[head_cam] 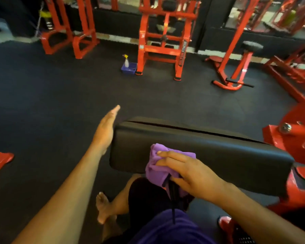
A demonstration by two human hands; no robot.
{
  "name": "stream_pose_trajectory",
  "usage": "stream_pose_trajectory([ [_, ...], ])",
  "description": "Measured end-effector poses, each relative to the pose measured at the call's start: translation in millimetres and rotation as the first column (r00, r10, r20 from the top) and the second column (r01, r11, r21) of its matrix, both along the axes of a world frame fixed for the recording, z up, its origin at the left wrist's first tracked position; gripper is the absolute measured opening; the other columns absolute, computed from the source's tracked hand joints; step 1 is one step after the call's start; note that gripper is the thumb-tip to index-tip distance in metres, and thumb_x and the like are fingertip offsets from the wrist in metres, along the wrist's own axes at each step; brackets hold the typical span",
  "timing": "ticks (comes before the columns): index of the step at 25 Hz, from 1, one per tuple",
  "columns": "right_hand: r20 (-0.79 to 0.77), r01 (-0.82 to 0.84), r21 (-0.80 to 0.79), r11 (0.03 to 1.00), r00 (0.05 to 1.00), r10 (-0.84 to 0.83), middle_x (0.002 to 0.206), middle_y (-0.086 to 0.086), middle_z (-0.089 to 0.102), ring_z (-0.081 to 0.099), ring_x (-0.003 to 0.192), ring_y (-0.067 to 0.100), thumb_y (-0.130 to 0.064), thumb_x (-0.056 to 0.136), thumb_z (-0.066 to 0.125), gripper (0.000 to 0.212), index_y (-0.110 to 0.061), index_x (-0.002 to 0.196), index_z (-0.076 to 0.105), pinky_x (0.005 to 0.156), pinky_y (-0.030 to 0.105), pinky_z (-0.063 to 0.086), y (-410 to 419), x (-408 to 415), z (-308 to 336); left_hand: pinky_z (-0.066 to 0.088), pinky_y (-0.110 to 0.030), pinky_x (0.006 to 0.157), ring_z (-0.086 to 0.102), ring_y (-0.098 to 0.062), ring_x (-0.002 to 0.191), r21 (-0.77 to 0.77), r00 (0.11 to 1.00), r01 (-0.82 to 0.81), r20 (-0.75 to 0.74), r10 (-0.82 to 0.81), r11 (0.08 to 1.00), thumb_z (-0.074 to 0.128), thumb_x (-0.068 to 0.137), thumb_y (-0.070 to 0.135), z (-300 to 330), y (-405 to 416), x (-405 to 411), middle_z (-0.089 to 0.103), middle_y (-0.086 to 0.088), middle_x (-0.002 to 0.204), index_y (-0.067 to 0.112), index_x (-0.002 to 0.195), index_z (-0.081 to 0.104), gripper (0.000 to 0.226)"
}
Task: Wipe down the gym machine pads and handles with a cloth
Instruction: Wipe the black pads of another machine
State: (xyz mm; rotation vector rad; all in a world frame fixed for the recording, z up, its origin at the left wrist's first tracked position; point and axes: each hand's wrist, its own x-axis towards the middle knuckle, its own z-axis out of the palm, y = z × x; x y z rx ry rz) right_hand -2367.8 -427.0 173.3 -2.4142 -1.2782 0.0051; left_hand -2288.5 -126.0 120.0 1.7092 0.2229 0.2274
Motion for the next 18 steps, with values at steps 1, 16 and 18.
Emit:
stream_pose_trajectory([
  [1, -0.001, 0.053, 0.055, 0.997, 0.999, -0.053, 0.148, -0.007, 0.048, 0.035, 0.14, -0.001, -0.025, 0.093, 0.052, 0.045, -0.025, 0.138, 0.055, 0.115, 0.009, 0.021, -18, -6, 1, 0.026, -0.021, 0.12, 0.04, 0.002, 0.142, 0.143, 0.998, 0.009, 0.066, -0.018, 0.99, 0.04, 0.105, 0.055, 15, -10, -1, 0.05, 0.016, 0.154, 0.037, 0.145, 0.057, 0.047],
  [16, -0.639, 0.707, 0.678, -0.201, 0.431, -0.637, 0.12, -0.016, 0.066, 0.062, 0.118, 0.008, -0.043, 0.091, 0.06, 0.026, -0.049, 0.115, 0.061, 0.104, 0.043, 0.05, -267, -70, -57, 0.008, -0.039, 0.13, 0.01, -0.008, 0.158, 0.933, 0.505, 0.358, -0.169, -0.846, 0.028, 0.016, 0.098, 0.063, 33, -353, 19, 0.015, 0.005, 0.172, 0.023, 0.165, 0.012, 0.078],
  [18, -0.735, 0.79, 0.583, -0.191, 0.413, -0.537, 0.113, -0.014, 0.068, 0.062, 0.119, 0.017, -0.043, 0.092, 0.063, 0.019, -0.05, 0.11, 0.062, 0.102, 0.042, 0.05, -281, -36, -59, 0.01, -0.04, 0.13, 0.006, -0.007, 0.158, 0.922, 0.473, 0.378, -0.269, -0.839, -0.082, 0.009, 0.095, 0.069, 34, -377, 34, 0.009, 0.006, 0.173, 0.025, 0.165, 0.006, 0.083],
])
